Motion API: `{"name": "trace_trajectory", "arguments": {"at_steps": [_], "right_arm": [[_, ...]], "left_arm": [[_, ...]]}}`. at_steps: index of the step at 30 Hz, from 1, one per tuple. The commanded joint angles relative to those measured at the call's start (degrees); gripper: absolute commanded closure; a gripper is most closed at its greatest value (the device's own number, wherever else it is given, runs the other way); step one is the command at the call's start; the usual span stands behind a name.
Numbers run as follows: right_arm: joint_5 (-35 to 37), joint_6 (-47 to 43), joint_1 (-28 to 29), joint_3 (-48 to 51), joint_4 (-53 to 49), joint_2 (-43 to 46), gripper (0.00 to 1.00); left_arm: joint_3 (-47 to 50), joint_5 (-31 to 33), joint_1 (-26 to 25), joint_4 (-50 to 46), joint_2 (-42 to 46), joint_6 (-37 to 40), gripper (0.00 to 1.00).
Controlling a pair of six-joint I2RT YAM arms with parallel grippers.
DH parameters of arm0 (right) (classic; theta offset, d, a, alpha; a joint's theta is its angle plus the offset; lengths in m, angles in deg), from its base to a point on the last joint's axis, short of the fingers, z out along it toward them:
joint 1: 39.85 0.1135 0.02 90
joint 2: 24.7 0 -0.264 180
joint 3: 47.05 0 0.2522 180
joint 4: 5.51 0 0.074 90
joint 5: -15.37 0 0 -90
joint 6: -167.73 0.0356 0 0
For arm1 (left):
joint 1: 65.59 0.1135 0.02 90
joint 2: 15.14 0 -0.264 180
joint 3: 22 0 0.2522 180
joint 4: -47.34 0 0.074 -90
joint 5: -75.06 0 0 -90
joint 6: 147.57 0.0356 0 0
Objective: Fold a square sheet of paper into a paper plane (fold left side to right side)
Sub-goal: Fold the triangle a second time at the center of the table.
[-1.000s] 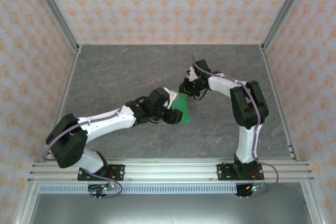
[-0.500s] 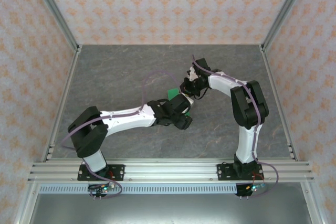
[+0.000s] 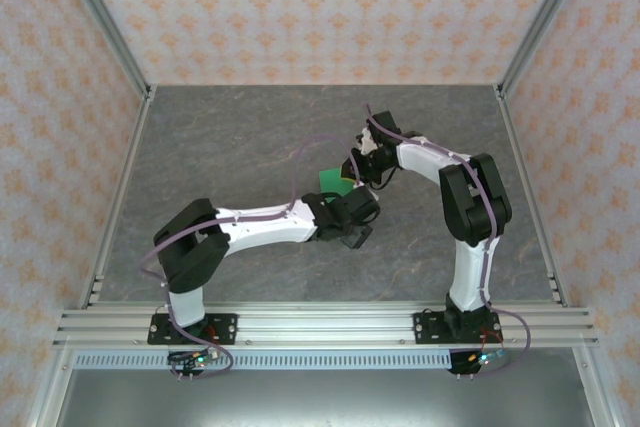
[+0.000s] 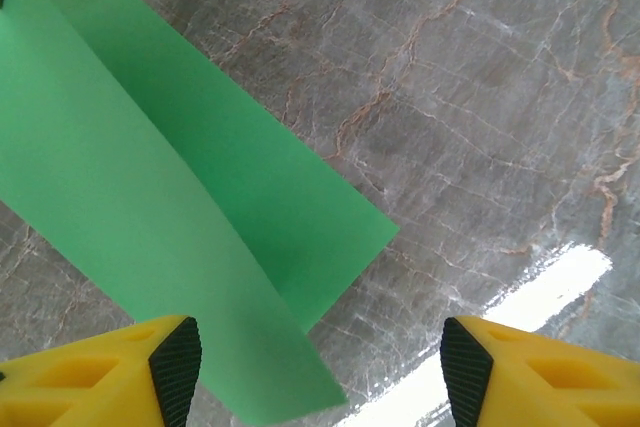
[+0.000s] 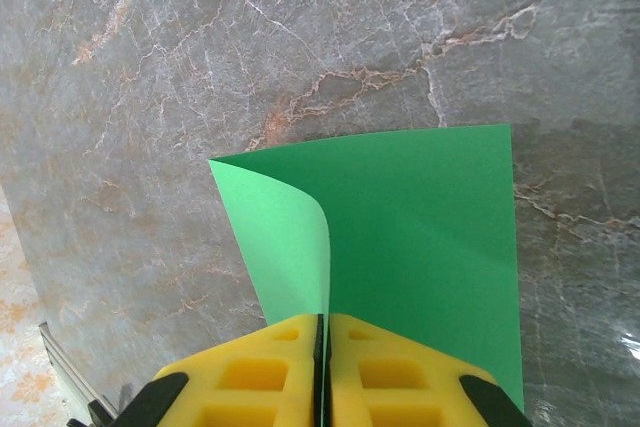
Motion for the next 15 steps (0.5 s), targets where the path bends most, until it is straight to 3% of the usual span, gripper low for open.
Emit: {"name": "trace_trajectory", "arguments": {"at_steps": [1, 8, 15], "right_arm": [[-0.66, 0.5, -0.12, -1.68, -1.76, 0.88, 0.88], [-0.49, 0.23, -0.14, -1.74, -2.11, 0.71, 0.87], [0.07, 0.01, -0.1, -1.9, -2.53, 0.53, 0.85]], "left_arm": [[-2.15, 5.36, -0.71, -2.98, -1.48, 1.01, 0.33], [-2.39, 6.84, -1.14, -2.65, -1.4, 1.02, 0.44], [-1.4, 5.45, -1.11, -1.4, -0.88, 0.67, 0.69]]}}
